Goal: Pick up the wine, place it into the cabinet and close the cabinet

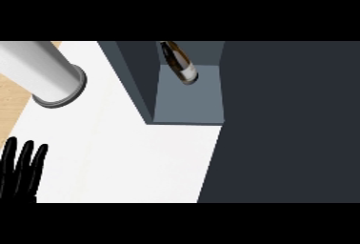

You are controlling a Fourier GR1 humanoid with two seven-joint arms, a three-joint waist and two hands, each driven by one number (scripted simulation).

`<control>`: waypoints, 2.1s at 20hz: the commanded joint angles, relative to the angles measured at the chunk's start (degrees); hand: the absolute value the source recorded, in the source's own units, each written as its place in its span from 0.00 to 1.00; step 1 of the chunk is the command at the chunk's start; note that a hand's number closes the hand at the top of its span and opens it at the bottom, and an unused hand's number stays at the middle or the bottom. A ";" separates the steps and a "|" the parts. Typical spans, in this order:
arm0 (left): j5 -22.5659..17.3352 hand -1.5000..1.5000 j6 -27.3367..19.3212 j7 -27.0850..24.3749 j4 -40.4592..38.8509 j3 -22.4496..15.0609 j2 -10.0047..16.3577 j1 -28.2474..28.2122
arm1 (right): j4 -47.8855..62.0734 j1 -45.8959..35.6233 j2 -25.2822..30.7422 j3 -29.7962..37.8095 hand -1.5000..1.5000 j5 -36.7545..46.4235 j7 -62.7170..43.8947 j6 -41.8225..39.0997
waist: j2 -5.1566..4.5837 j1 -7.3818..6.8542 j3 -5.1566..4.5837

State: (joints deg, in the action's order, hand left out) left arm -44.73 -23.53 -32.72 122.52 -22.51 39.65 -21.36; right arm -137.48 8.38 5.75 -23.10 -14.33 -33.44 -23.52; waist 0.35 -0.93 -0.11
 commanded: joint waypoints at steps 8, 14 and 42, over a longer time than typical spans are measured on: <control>-6.69 0.00 12.62 -2.35 4.12 15.86 5.94 -15.34 | 1.83 -17.23 -5.68 -19.68 1.00 19.13 -7.71 17.54 | 0.13 -0.95 -0.07; -13.01 0.00 20.76 -0.05 3.27 25.26 7.91 -18.12 | 12.02 -31.30 -5.73 -23.86 1.00 23.84 -7.51 28.29 | 0.02 -1.20 -0.02; -7.09 0.00 23.28 13.51 5.08 22.96 0.47 -12.51 | 62.86 -62.41 -3.76 5.56 1.00 15.51 14.68 27.66 | -0.64 0.29 0.11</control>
State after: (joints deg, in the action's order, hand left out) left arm -54.65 1.61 -21.09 126.28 4.09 41.62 -35.44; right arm -81.72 -53.09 0.21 -21.69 -0.44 -22.77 4.12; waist 0.63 -0.83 -0.18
